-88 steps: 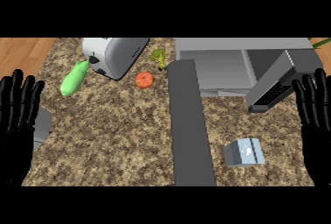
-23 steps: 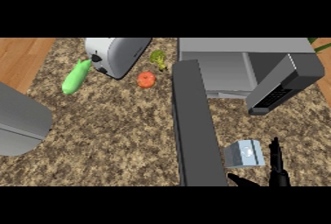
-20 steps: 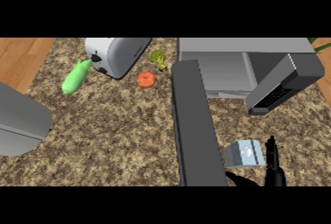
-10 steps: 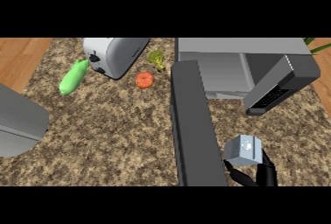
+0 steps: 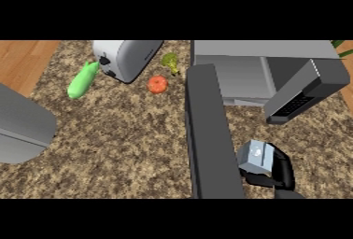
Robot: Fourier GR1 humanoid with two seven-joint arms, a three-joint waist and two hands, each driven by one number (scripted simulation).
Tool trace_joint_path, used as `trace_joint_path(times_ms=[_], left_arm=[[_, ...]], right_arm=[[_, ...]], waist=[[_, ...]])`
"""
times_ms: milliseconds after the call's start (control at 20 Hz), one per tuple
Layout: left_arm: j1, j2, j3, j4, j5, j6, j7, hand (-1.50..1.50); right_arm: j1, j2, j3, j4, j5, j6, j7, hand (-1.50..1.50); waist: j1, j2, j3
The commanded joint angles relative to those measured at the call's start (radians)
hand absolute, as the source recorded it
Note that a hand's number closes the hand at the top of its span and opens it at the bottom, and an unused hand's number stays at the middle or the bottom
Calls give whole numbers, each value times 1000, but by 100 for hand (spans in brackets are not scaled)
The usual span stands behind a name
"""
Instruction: Pick up the milk, place it into the microwave and close the microwave
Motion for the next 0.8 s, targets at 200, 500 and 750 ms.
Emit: trace_joint_path(times_ms=[200, 500, 750], left_arm=[[14, -14, -23, -66, 41, -17, 11, -150], [18, -21, 8, -42, 53, -33, 11, -150], [-3, -12, -14, -90, 62, 35, 74, -150]], right_arm=[[-198, -37, 28, 214, 38, 180, -98, 150], [-313, -27, 18, 308, 67, 117, -107, 150], [-428, -92, -16, 317, 54, 142, -44, 150]], waist=[[22, 10, 12], [13, 8, 10], [9, 11, 11]])
